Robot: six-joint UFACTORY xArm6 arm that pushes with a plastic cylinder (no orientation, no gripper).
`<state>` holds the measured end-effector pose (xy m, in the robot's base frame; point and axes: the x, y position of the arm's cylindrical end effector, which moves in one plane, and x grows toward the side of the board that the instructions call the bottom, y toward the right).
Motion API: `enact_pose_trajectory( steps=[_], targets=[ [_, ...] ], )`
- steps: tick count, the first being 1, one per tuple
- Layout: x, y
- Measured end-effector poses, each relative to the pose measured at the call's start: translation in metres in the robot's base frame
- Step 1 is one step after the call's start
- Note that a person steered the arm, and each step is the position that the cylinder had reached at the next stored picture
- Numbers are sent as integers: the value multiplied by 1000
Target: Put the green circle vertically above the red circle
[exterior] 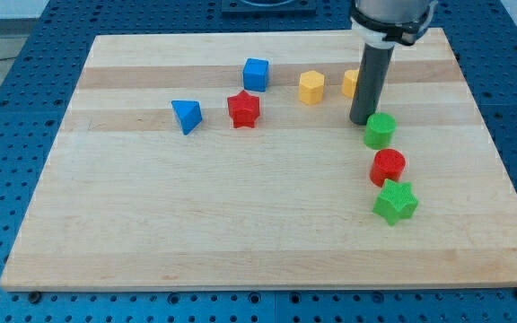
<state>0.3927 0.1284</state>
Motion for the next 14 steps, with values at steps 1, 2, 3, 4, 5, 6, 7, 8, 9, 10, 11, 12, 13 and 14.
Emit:
enact_pose_trajectory(
  steps=[1, 2, 3, 4, 5, 6, 7, 8, 9, 10, 11, 12, 13, 14],
  targets=[
    [3, 0],
    [9, 0],
    [13, 0],
    [14, 0],
    [18, 0],
    [18, 0],
    [8, 6],
    [-2, 30],
    [-2, 62],
    [14, 65],
    [29, 62],
    [34, 52],
    [36, 42],
    [37, 41]
  ],
)
